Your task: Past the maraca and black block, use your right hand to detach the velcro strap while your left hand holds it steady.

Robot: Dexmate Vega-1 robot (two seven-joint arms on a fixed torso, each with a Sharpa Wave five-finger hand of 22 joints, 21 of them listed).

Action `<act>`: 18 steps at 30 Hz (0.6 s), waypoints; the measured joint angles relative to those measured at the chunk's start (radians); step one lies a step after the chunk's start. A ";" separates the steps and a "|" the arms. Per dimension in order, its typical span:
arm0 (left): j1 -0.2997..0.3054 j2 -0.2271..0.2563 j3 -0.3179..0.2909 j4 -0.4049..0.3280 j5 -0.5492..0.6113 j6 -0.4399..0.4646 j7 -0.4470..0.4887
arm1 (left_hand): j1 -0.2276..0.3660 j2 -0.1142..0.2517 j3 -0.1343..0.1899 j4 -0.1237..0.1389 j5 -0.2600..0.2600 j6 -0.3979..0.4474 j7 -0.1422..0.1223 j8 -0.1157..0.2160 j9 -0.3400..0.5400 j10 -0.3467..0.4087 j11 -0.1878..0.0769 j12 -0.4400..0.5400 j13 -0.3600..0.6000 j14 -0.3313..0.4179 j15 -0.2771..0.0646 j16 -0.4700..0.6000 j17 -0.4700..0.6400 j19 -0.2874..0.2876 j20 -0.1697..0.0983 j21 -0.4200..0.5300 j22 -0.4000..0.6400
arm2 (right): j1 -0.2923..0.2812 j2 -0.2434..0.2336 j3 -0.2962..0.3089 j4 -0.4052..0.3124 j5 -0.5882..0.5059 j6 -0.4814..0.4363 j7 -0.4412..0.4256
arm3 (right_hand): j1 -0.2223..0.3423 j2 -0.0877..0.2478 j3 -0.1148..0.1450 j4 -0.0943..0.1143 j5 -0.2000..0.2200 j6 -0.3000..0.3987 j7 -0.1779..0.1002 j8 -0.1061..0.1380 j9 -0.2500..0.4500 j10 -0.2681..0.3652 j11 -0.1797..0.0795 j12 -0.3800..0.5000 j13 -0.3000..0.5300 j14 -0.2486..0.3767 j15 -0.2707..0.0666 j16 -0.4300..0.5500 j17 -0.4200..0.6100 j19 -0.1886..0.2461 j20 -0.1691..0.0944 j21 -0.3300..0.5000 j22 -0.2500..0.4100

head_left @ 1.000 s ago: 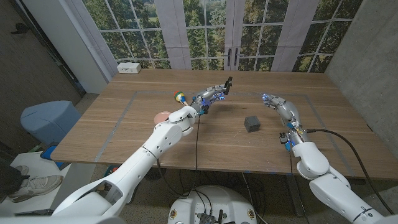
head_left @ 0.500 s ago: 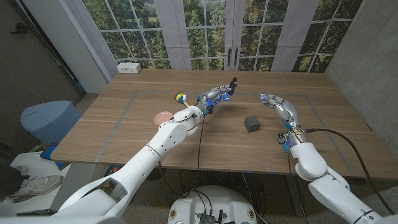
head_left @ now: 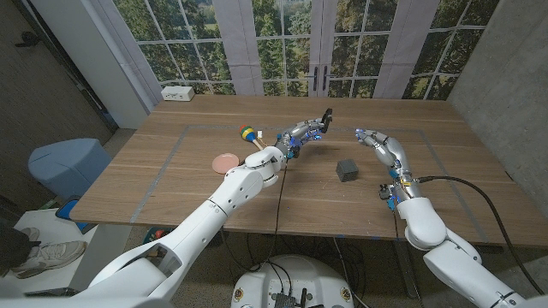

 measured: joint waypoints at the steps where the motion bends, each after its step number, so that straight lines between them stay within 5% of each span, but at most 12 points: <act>1: -0.001 -0.001 0.001 0.001 0.001 -0.001 0.000 | 0.000 0.000 0.000 0.000 0.000 0.000 0.000 0.000 0.000 0.000 0.000 -0.004 0.000 0.000 0.000 0.000 0.000 0.000 0.000 0.000 0.000 | -0.001 0.000 0.000 -0.003 -0.004 -0.003 -0.002 | 0.000 0.000 0.000 0.000 0.000 0.000 0.000 0.000 0.000 0.000 0.000 0.003 0.000 0.000 0.000 0.001 0.003 0.003 -0.003 0.000 0.000; 18: -0.016 -0.038 0.020 0.043 0.023 -0.022 -0.005 | 0.000 0.000 -0.009 0.000 0.004 0.004 -0.004 0.000 0.000 0.000 0.000 -0.013 0.005 0.005 -0.005 -0.013 0.002 0.000 0.000 0.004 -0.001 | 0.008 0.003 -0.013 -0.034 -0.062 -0.079 -0.037 | 0.000 0.000 -0.020 0.006 0.000 0.011 0.000 0.000 0.005 -0.017 -0.009 0.012 0.029 -0.015 0.004 0.015 0.040 0.003 -0.003 0.004 0.000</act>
